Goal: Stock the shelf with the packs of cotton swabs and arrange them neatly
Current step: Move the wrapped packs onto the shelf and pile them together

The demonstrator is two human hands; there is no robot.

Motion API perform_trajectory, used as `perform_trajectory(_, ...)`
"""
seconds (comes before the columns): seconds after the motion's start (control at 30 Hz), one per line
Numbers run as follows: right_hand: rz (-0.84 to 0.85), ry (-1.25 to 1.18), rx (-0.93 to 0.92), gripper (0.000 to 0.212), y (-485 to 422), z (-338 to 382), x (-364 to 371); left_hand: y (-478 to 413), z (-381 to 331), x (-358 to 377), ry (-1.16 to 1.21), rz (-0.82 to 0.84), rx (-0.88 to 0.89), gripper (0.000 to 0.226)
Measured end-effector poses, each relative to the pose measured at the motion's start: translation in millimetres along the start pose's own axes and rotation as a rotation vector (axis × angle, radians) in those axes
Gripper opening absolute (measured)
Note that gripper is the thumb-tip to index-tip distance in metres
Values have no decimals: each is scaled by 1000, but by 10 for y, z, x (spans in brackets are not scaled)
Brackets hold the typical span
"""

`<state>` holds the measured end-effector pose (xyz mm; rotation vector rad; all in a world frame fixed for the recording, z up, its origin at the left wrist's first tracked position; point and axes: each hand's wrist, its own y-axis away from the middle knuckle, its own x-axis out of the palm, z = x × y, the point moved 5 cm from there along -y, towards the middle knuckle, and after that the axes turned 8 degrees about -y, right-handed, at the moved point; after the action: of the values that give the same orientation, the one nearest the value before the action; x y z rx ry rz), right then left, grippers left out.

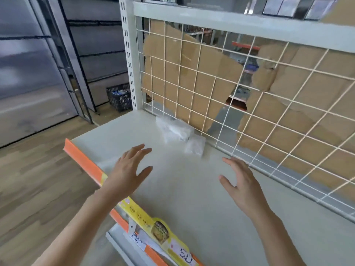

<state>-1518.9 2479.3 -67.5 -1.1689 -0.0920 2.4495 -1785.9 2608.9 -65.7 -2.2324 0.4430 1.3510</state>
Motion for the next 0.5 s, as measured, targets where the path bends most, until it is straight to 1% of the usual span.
perform_trajectory(0.07, 8, -2, 37, 46, -151, 12, 151, -348, -4, 123, 11, 39, 65, 74)
perform_trajectory(0.17, 35, 49, 119, 51, -398, 35, 404, -856, -56, 292, 59, 96, 143, 57)
perform_trajectory(0.2, 45, 66, 161, 52, -478, 43, 478, -1009, -86, 333, 79, 100, 160, 55)
perform_trajectory(0.4, 23, 155, 309, 60, -913, 198, 836, -1714, -230, 629, 152, 124, 203, 60)
perform_trajectory(0.5, 61, 260, 376, 58, -1028, 238, 1020, -1815, -264, 829, 67, 157, 220, 57)
